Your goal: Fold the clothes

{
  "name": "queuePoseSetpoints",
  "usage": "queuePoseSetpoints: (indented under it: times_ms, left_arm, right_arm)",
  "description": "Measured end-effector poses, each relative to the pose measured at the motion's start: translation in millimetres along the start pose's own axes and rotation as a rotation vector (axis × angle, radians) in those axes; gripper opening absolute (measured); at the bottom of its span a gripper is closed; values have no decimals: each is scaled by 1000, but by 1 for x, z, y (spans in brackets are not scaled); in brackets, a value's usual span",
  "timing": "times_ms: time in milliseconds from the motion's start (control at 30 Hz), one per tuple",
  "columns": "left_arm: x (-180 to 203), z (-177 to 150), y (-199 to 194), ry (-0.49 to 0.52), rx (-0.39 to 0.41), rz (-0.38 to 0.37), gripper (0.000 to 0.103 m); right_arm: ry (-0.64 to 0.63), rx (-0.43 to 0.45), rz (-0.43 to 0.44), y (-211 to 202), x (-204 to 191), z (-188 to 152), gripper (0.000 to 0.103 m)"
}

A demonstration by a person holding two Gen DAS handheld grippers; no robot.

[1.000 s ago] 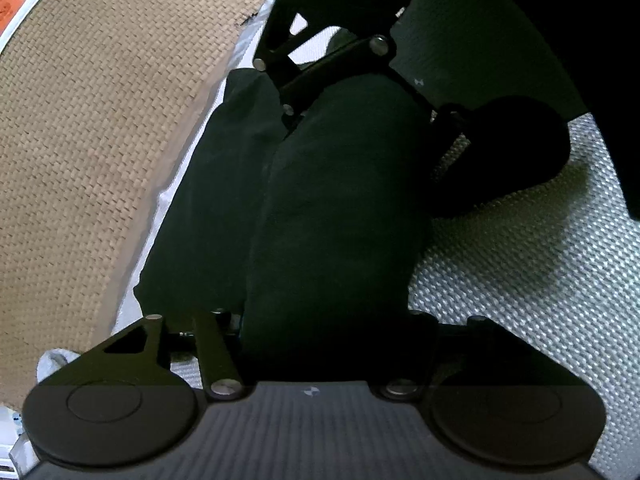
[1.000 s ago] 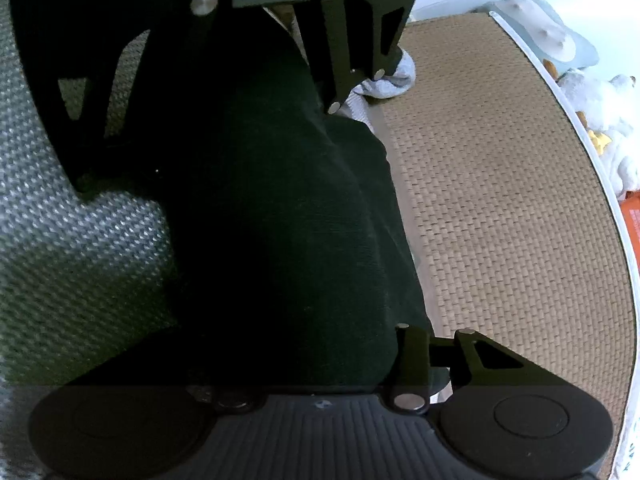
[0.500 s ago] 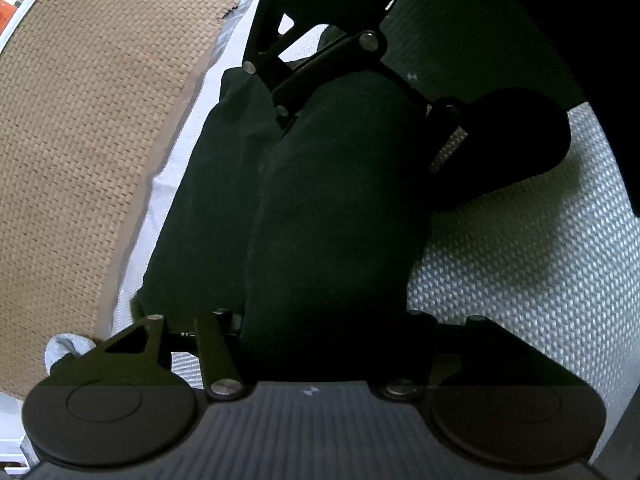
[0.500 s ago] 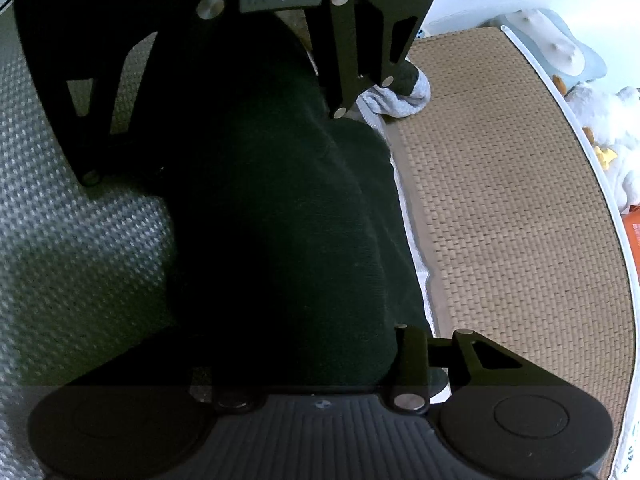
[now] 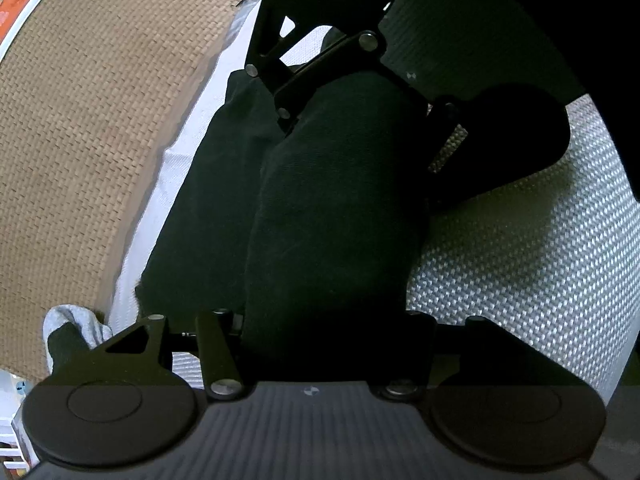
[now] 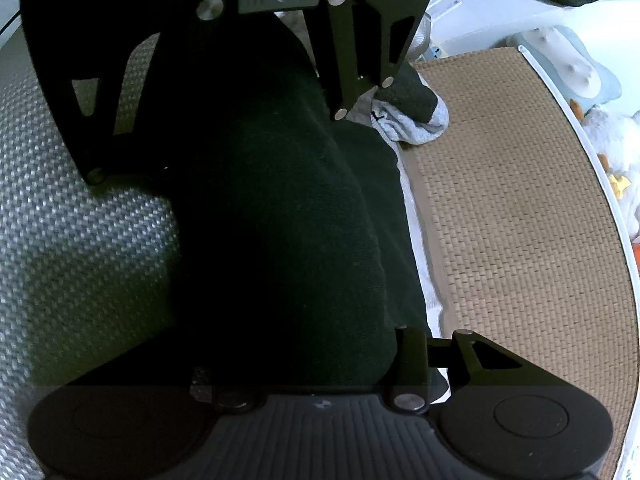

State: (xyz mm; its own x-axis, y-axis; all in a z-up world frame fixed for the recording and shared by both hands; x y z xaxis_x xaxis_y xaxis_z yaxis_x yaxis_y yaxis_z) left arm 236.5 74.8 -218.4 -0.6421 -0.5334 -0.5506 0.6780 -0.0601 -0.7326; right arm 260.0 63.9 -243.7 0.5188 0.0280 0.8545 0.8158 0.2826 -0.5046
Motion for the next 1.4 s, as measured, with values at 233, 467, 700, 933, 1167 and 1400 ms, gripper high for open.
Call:
queuePoseSetpoints:
  times_ms: [233,467,700,933,1167,1400]
  left_arm:
    - [-9,-3,9,19,32,19,63]
    - [-20,2,24,38,73,37,78]
    - [-30,5,33,34,89,7,56]
    - [-42,3,20,88,152,76,44]
    - [-77,20,11,104,192,153,43]
    - [-68,32,-15,134,215,219,43]
  right_arm:
    - [26,-16,9,11,12,6,43]
    - [49,-14,12,22,27,7,42]
    - [62,-13,6,24,34,7,41]
    - [59,-9,-45,11,43,11,37]
    - [60,-5,-113,-2,64,17,36]
    - [37,10,-171,-13,91,23,36]
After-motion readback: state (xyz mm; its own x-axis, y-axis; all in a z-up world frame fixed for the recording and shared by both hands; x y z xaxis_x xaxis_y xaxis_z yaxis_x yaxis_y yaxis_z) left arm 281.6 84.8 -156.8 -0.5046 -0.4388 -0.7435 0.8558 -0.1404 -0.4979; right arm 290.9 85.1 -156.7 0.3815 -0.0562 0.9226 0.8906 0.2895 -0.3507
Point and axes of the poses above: each gripper's, at about its wrist camera, not at the fingertips, and y roughly the way its jaws point, x to its right, z to its top, the point moved 4 cm from there along y, roughly the way its jaws point, and after that the axes turned 11 degrees about -y, right-handed, at the moved point
